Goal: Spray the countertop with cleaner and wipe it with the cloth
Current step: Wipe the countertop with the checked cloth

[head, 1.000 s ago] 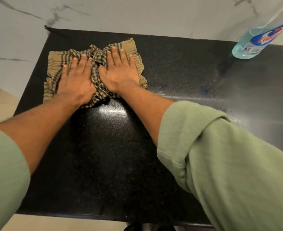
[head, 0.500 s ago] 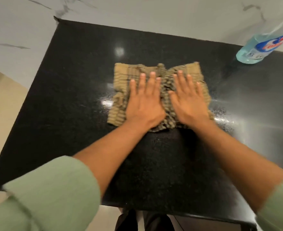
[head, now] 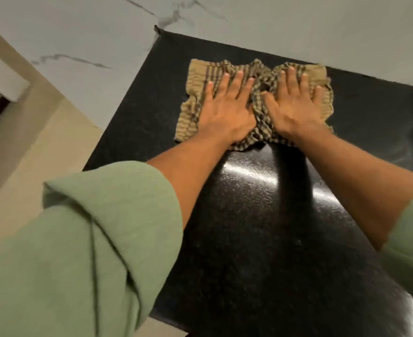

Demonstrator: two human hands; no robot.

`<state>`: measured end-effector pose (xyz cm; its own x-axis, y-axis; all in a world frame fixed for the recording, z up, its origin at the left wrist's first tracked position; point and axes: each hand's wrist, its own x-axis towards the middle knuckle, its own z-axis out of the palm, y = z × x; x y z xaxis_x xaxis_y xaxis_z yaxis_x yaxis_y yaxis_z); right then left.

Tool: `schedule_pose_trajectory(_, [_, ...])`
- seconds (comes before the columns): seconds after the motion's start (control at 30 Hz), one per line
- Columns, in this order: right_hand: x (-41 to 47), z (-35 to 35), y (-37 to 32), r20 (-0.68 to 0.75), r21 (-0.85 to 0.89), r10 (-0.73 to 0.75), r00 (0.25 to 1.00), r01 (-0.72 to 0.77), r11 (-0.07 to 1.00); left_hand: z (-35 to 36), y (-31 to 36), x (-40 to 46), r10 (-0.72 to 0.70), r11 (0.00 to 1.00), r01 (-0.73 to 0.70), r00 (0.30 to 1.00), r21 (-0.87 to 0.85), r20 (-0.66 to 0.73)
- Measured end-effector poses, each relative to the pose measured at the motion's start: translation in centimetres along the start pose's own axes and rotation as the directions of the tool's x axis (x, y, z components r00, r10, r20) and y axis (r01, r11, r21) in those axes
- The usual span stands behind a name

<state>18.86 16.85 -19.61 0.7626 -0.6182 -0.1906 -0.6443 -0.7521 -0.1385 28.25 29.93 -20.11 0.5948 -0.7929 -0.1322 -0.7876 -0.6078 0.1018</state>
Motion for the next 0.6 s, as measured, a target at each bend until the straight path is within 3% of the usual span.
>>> schedule_pose_trajectory(0.27, [-4.2,1.5,-8.7,0.036,-0.024,-0.31,0.95,0.311,0.95,-0.7,-5.7,-9.8,-0.172,0.985,0.173,0.983,0.0,0.058])
schedule_pose_trajectory(0.43, [-12.2,3.1,-9.9,0.069,-0.004,-0.496,0.865,0.498,0.867,0.5,-5.0,-19.2,-0.204,0.978,0.207,0.977,-0.036,0.069])
schedule_pose_trajectory(0.6, [-12.3,3.1,-10.1,0.121,-0.026,-0.612,0.781,0.619,0.785,1.6,-4.5,-21.8,-0.297,0.951,0.3,0.953,-0.07,0.053])
